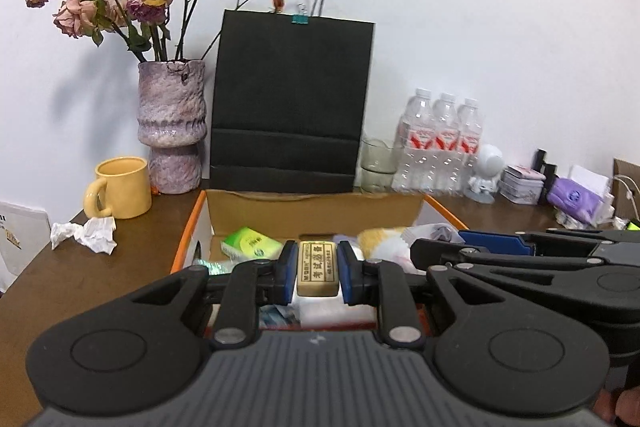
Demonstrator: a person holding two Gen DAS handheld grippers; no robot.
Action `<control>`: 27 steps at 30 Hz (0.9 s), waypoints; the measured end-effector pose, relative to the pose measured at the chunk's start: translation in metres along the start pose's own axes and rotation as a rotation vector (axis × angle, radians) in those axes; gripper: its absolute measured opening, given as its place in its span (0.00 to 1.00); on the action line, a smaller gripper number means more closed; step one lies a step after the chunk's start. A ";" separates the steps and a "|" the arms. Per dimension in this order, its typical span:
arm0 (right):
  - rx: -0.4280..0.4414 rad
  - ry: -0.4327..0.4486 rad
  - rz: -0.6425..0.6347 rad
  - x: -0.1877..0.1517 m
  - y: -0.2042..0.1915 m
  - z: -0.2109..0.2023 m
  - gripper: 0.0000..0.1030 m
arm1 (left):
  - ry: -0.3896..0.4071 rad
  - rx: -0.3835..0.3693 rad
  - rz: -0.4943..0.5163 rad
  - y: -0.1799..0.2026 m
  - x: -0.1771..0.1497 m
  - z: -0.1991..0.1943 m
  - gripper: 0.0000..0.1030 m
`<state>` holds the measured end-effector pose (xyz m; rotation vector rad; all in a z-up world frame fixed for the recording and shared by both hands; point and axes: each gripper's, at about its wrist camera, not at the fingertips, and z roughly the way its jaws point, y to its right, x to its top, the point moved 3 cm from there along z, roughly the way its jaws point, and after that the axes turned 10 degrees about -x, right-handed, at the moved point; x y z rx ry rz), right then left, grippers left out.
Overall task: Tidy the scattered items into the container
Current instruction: 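Carry the eraser and pink wrapper over the box with both tools, then open both tools to drop the eraser and pink wrapper into the box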
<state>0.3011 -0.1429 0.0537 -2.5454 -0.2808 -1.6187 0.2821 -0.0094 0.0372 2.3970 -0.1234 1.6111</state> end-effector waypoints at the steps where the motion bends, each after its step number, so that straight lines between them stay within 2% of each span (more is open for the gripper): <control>1: -0.001 -0.002 0.002 0.003 -0.001 0.007 0.31 | 0.000 0.001 -0.005 -0.003 0.002 0.005 0.21; 9: -0.001 -0.035 -0.007 0.013 -0.008 0.067 0.31 | -0.016 0.022 -0.035 -0.039 0.011 0.058 0.21; 16: -0.001 -0.076 -0.034 0.015 -0.010 0.102 0.32 | -0.071 0.021 -0.014 -0.054 0.010 0.090 0.21; 17: -0.001 -0.083 -0.035 0.015 -0.009 0.104 0.33 | -0.082 0.018 -0.009 -0.055 0.010 0.092 0.23; 19: 0.006 -0.100 -0.033 0.016 -0.007 0.106 0.38 | -0.095 0.038 -0.010 -0.057 0.011 0.093 0.42; 20: 0.002 -0.109 -0.031 0.017 -0.006 0.107 0.43 | -0.101 0.074 -0.017 -0.059 0.012 0.092 0.61; 21: -0.014 -0.119 -0.027 0.018 -0.003 0.106 0.55 | -0.110 0.116 -0.022 -0.061 0.013 0.092 0.79; 22: -0.035 -0.131 -0.020 0.019 0.000 0.106 0.63 | -0.113 0.151 -0.028 -0.065 0.014 0.090 0.86; 23: -0.056 -0.141 -0.007 0.020 0.004 0.105 0.81 | -0.113 0.172 -0.040 -0.068 0.015 0.088 0.99; 24: -0.062 -0.144 0.006 0.021 0.009 0.103 0.95 | -0.114 0.178 -0.058 -0.072 0.016 0.085 1.00; 27: -0.039 -0.153 0.029 0.023 0.015 0.096 1.00 | -0.132 0.131 -0.098 -0.075 0.017 0.078 1.00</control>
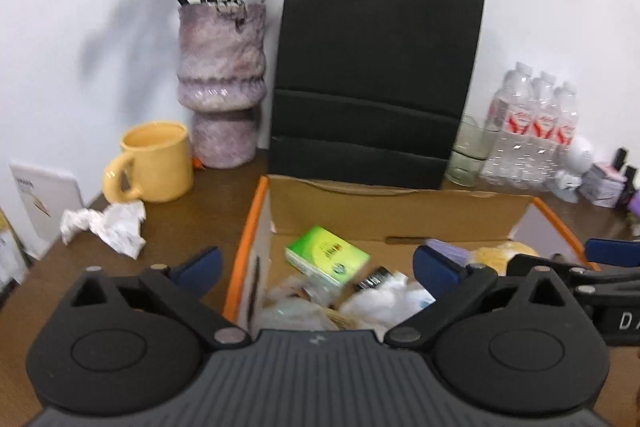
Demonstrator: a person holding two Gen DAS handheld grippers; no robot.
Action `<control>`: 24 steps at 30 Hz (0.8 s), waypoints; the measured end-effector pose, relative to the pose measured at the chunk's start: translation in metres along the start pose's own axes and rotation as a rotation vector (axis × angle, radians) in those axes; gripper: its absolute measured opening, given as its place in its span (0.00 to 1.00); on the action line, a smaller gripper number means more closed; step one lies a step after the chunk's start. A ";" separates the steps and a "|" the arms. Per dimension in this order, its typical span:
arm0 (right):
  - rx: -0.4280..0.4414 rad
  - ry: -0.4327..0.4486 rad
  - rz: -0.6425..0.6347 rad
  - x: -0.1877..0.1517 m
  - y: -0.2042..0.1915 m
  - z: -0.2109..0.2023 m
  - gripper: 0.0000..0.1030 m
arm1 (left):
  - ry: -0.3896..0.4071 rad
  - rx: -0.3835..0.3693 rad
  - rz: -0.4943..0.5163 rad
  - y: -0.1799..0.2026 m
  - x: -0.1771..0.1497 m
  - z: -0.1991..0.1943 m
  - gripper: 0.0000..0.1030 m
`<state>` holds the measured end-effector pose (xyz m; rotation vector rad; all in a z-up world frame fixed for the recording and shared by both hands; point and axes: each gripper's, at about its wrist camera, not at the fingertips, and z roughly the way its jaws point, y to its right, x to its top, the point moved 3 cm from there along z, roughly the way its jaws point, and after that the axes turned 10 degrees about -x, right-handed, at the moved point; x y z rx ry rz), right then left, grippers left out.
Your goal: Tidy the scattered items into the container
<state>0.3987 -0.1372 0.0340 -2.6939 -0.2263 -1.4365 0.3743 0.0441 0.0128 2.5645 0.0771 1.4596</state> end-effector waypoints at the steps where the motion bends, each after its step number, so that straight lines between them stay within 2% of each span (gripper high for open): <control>1: 0.002 -0.009 -0.001 0.000 0.000 -0.002 1.00 | -0.010 -0.007 -0.002 0.001 -0.001 -0.002 1.00; 4: -0.003 -0.022 -0.013 -0.001 -0.001 -0.007 1.00 | -0.038 -0.002 0.023 0.005 -0.004 -0.004 1.00; 10: -0.021 -0.033 0.001 -0.002 0.002 -0.021 1.00 | -0.043 -0.010 0.018 0.011 -0.004 -0.019 1.00; 24: -0.028 -0.005 0.016 -0.009 0.010 -0.064 1.00 | -0.008 -0.012 0.032 0.026 -0.007 -0.062 1.00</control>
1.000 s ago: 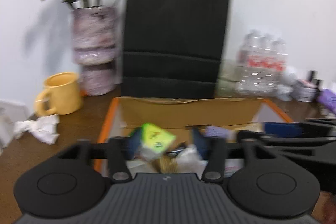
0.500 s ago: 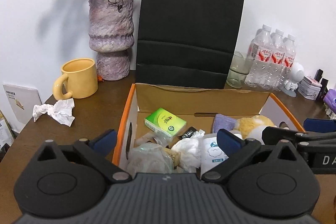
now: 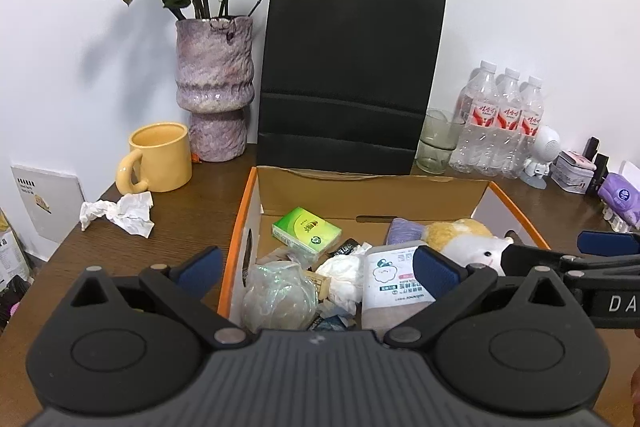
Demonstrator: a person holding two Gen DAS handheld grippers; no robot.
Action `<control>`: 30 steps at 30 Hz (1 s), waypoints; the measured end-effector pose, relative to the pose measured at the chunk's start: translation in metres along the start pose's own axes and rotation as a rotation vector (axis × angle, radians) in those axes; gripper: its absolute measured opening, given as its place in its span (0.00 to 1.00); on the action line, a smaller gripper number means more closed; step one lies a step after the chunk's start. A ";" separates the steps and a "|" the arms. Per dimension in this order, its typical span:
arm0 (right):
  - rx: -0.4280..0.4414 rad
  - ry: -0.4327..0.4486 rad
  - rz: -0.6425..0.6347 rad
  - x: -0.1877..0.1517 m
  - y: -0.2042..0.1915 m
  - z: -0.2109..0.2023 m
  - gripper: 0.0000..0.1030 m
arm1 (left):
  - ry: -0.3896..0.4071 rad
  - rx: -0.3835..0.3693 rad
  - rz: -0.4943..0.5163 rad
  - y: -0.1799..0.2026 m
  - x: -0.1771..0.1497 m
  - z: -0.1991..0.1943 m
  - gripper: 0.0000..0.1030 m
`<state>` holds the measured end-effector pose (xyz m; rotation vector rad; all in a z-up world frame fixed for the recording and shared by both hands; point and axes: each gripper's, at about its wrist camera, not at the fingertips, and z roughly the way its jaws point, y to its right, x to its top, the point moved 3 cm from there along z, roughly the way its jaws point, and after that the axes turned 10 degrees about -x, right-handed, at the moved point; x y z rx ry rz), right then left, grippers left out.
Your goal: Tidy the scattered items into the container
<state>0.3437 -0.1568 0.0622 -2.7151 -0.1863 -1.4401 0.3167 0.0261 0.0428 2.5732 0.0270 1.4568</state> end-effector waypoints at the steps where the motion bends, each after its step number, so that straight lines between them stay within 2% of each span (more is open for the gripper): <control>1: -0.001 0.002 0.002 -0.001 0.001 -0.003 1.00 | 0.006 0.002 0.001 0.001 -0.001 -0.003 1.00; 9: -0.010 0.015 0.014 -0.010 0.007 -0.023 1.00 | 0.036 0.019 0.003 0.008 -0.006 -0.025 1.00; 30: -0.020 0.057 0.000 -0.032 0.012 -0.074 1.00 | 0.058 0.005 0.029 0.029 -0.026 -0.069 1.00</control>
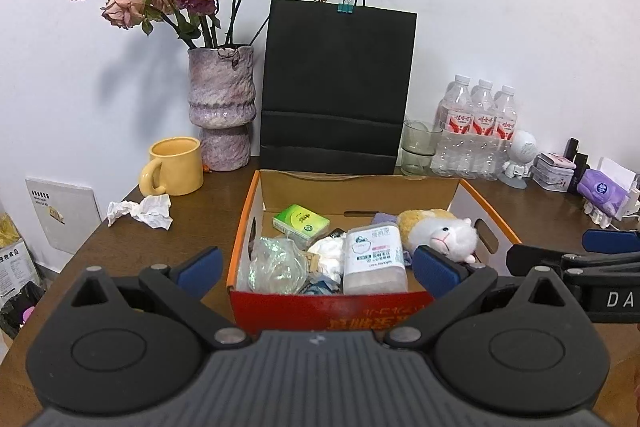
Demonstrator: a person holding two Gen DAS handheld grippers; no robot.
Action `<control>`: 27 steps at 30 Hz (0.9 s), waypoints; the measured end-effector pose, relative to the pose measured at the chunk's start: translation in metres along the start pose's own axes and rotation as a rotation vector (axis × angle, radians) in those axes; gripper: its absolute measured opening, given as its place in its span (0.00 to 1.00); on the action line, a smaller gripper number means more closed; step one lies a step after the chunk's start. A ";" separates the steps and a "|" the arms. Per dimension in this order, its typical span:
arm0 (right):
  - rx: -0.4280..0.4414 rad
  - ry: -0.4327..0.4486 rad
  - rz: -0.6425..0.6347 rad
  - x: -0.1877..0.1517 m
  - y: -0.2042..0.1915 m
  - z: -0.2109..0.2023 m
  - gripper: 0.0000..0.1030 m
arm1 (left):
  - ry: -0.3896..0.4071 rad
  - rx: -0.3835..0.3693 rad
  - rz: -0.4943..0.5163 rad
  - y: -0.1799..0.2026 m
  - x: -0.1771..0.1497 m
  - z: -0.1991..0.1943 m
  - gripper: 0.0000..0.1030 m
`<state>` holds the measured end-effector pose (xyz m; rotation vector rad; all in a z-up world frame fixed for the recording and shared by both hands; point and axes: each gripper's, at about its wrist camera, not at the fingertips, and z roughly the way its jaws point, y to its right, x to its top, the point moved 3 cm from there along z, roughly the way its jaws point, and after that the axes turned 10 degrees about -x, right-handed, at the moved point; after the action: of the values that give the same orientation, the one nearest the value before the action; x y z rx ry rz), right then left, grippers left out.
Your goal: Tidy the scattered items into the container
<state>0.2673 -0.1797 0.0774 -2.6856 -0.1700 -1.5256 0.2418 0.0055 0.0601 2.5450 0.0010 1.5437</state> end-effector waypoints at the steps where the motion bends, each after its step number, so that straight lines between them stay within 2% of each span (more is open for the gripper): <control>1: 0.000 0.002 -0.001 -0.002 0.000 -0.003 1.00 | 0.001 -0.002 -0.001 0.001 -0.002 -0.002 1.00; 18: -0.003 0.015 -0.020 -0.040 0.006 -0.038 1.00 | 0.000 -0.028 -0.013 0.010 -0.037 -0.036 1.00; 27: -0.006 0.009 -0.049 -0.060 0.002 -0.065 1.00 | -0.036 -0.043 -0.010 0.018 -0.055 -0.059 1.00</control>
<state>0.1813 -0.1926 0.0591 -2.6983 -0.2324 -1.5538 0.1622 -0.0088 0.0409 2.5350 -0.0241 1.4783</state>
